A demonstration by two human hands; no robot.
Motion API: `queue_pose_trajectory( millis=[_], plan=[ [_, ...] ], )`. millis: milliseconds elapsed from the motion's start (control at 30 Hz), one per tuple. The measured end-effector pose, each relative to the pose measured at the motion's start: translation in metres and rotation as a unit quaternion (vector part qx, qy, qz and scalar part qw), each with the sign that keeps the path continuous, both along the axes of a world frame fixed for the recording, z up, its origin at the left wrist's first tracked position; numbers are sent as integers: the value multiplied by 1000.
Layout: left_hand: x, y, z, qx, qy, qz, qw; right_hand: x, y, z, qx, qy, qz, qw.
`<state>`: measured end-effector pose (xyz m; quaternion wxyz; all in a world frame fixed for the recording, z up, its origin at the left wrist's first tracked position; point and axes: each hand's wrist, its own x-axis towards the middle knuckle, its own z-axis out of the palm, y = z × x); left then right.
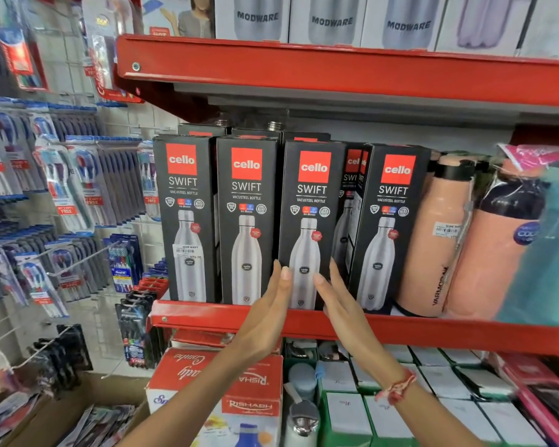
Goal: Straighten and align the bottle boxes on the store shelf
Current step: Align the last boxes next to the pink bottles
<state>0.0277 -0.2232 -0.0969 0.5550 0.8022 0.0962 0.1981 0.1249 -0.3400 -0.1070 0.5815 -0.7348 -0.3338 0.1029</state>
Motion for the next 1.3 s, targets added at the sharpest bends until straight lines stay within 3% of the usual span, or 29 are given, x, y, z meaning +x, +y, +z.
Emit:
queue_pose_trajectory(
  millis=[67,167,233,300,433,633,800,967,1200,1300],
  plan=[
    [0,-2,0,33,-19,51,998,1,-3,1,8,-6,-11,1000],
    [4,-19,2,102,-152,192,964,4,-13,4,58,-39,-91,993],
    [14,-32,2,86,-211,196,954,11,-24,1,99,-56,-180,977],
    [29,-42,0,46,-182,119,975,21,-37,-3,121,-64,-243,960],
    [66,-70,-3,-6,-61,-10,998,42,-56,-10,58,-44,-272,959],
    [92,-85,4,-98,19,7,995,56,-57,-6,-3,0,-225,974],
    [85,-85,-2,-82,21,29,996,46,-57,-4,9,27,-197,980],
    [65,-74,-9,-123,5,43,991,34,-60,-5,20,34,-166,985],
    [45,-71,-3,-75,27,4,997,19,-60,7,16,33,-162,986],
    [34,-63,22,-67,-30,3,997,5,-53,34,43,-10,-178,983]
  ],
)
